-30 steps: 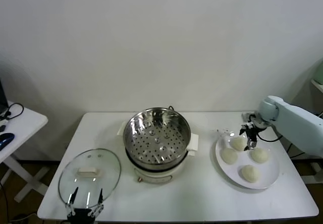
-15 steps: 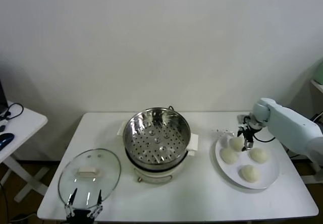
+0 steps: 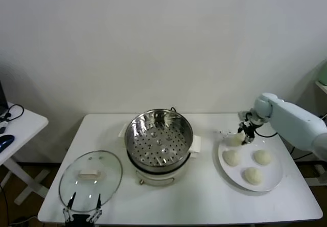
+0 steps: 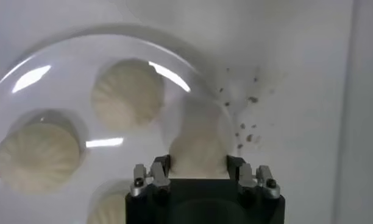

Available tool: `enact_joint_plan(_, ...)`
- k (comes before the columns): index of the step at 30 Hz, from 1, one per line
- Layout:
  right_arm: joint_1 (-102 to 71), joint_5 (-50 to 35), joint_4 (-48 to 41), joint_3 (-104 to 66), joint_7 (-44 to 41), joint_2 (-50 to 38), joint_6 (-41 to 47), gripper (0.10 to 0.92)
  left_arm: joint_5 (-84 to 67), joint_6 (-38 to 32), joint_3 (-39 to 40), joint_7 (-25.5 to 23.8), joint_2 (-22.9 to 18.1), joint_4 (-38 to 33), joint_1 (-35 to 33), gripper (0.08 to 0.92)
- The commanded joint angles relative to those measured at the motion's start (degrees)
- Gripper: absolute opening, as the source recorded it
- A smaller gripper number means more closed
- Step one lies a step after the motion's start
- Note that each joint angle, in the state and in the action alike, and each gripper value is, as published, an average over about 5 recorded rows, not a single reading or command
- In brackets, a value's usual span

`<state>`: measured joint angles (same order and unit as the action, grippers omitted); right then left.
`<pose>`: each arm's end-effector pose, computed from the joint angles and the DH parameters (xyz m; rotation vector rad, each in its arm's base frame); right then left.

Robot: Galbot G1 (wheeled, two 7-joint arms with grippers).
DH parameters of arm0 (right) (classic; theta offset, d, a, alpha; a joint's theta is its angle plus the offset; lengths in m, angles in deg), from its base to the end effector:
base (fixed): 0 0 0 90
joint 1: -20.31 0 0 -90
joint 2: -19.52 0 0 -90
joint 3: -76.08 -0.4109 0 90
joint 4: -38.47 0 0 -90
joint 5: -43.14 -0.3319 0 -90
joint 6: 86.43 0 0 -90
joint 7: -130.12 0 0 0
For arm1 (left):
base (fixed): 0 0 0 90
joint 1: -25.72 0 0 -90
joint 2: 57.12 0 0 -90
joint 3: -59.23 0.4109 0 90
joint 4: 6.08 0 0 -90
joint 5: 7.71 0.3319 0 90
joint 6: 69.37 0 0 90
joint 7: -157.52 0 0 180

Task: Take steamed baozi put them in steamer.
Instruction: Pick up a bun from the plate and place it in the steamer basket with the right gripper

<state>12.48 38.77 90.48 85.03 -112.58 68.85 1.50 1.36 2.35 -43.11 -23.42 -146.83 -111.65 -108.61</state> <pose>0.6235 -0.2049 -0.1268 1.2977 -1.2842 1.5228 -0.0012 0.0700 -0.4482 0.1247 -2.9104 -0.4163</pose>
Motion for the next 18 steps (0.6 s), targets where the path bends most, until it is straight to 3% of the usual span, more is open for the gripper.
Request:
enact_joint_plan(1,31.9,-9.6,18.0,17.5,-1.1,0.9,-8.8,0.617,0.3,0.0,0.0,0.1,0.0,-0.2,-0.1,0.823)
enact_joint_plan(10,40.0,-9.4,34.3,13.2,0.4,10.3,-18.8,0.588,0.9,-1.1,0.1,0.8,-0.2,-0.5,-0.8,0.823)
enact_joint_plan(14,34.1,-3.2,38.1,12.3,2.5,13.5,-20.4,0.586,1.1,-1.1,0.2,1.0,-0.4,-0.3,-0.7,0.823)
enact_joint_plan(18,26.9,8.0,34.8,12.8,5.1,16.5,-24.1,0.585,1.2,-1.0,0.4,1.1,-0.5,-0.4,-0.6,0.823)
